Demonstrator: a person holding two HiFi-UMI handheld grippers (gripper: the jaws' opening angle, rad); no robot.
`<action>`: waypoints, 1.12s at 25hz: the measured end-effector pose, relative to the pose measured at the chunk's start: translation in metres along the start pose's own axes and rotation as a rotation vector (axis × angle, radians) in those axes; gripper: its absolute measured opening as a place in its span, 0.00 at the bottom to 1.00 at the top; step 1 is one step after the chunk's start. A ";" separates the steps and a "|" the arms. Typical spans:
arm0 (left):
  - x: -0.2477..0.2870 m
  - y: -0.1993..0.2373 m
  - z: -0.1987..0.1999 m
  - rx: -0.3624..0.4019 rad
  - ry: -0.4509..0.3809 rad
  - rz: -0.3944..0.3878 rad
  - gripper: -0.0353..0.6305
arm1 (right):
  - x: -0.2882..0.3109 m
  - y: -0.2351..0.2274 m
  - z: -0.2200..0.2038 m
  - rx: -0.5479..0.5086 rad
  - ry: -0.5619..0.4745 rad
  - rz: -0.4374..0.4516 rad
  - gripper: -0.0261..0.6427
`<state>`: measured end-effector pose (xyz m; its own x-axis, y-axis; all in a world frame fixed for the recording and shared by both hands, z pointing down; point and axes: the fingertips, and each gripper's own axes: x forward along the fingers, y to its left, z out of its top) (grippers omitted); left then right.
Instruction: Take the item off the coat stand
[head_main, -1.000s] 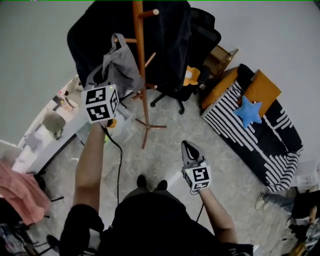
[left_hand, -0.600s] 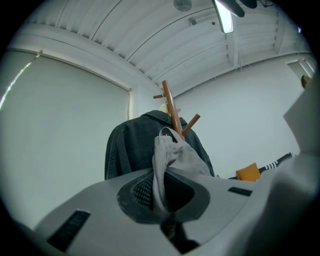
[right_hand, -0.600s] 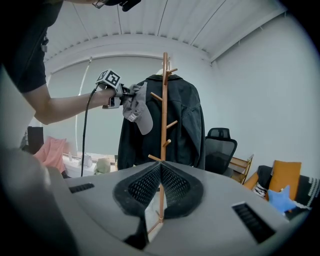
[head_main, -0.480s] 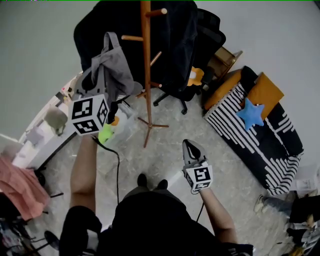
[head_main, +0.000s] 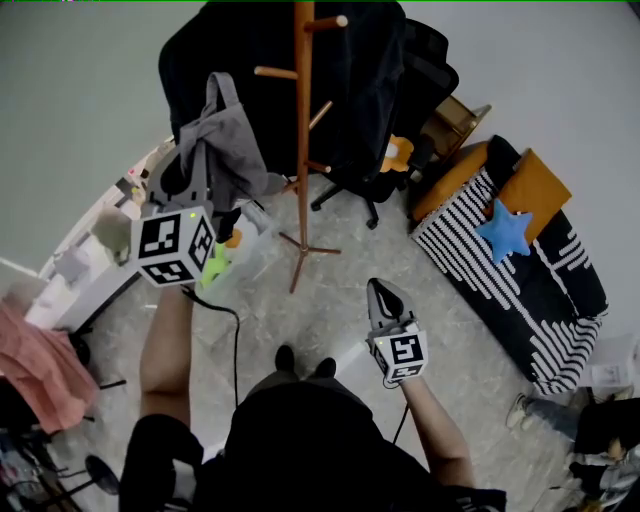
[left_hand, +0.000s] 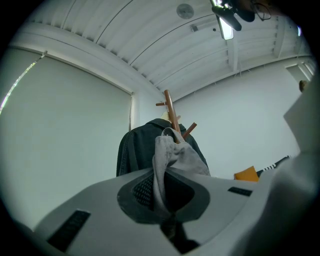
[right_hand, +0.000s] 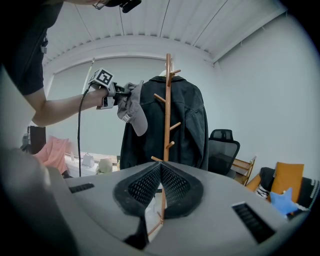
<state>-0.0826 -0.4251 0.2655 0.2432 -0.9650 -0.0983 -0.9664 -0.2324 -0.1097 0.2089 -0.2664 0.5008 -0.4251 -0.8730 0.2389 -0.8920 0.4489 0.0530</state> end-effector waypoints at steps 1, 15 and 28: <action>-0.004 0.000 0.001 0.001 -0.006 -0.002 0.09 | 0.000 0.001 0.001 -0.003 -0.002 0.000 0.07; -0.077 0.004 -0.019 0.009 -0.035 -0.009 0.09 | -0.007 0.020 0.024 0.010 -0.064 0.013 0.07; -0.123 -0.002 -0.062 -0.030 -0.030 -0.012 0.09 | -0.014 0.028 0.054 -0.026 -0.142 -0.003 0.07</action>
<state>-0.1160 -0.3140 0.3388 0.2563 -0.9582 -0.1268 -0.9655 -0.2475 -0.0815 0.1818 -0.2525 0.4470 -0.4417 -0.8916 0.0992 -0.8898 0.4496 0.0788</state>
